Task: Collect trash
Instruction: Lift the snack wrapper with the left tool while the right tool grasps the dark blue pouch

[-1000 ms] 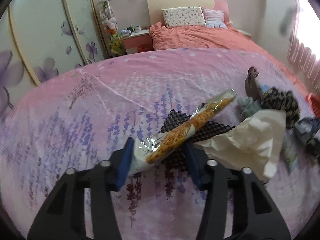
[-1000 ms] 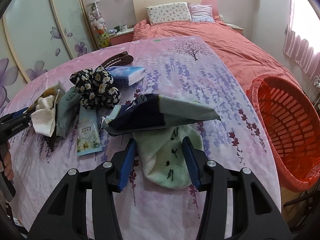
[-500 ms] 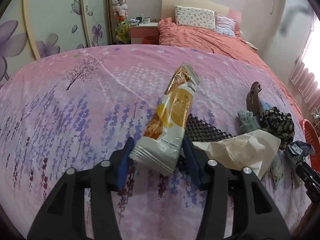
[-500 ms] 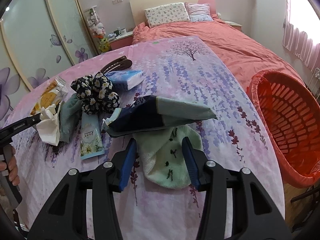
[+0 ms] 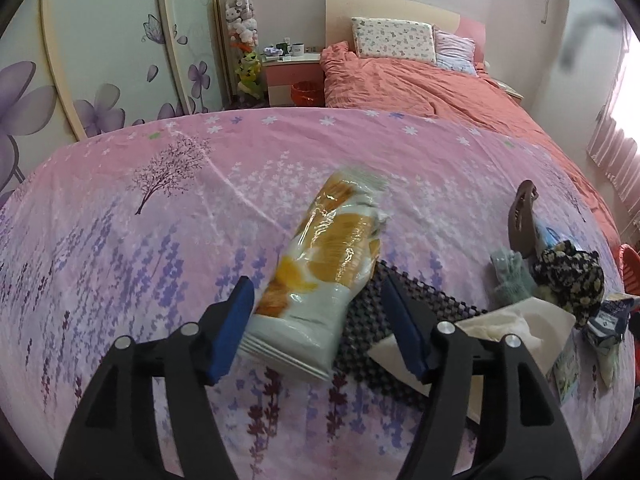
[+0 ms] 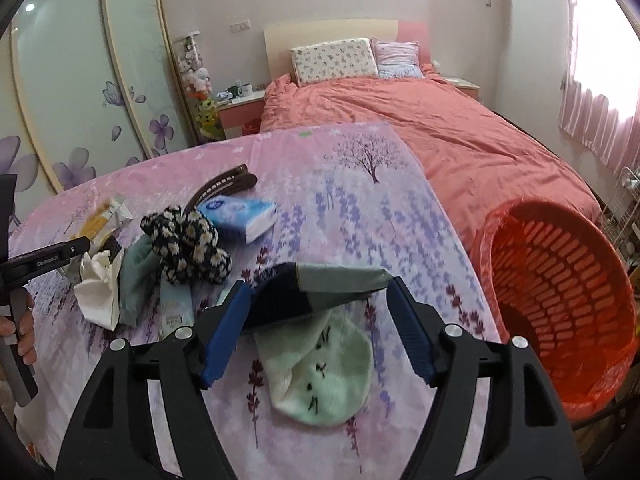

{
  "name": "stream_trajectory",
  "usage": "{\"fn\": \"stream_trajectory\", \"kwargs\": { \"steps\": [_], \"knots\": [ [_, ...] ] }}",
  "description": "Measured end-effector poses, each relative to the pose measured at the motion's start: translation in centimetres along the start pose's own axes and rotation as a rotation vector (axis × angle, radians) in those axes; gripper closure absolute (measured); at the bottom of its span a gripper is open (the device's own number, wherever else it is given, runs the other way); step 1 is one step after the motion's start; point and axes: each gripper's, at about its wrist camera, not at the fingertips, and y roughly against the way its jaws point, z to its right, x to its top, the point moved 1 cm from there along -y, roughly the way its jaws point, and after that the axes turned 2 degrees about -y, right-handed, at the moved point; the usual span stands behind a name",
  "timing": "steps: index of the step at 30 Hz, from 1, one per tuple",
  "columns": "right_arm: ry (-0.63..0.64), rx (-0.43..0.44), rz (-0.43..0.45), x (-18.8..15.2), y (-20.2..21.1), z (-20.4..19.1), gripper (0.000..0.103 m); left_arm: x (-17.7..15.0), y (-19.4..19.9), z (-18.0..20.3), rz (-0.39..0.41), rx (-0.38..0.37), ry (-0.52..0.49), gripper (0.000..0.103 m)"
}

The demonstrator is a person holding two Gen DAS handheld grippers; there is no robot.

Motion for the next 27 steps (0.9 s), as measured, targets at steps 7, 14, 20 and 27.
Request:
{"fn": "stream_trajectory", "kwargs": {
  "steps": [7,14,20,27],
  "knots": [
    [-0.012,0.032,-0.08,-0.9,-2.1,-0.8,0.04,-0.7,-0.4,0.2,-0.01,-0.016,0.005,0.049],
    [-0.069,0.069,-0.089,-1.3,-2.3,-0.6,0.073,-0.8,-0.3,-0.7,-0.003,-0.018,0.032,0.047],
    [-0.061,0.071,-0.079,-0.5,-2.5,-1.3,0.089,-0.3,-0.4,-1.7,0.016,-0.025,0.054,0.04],
    [-0.073,0.079,-0.07,-0.3,-2.8,-1.3,0.092,0.6,-1.8,-1.3,-0.004,-0.039,0.032,0.047]
  ]
}}
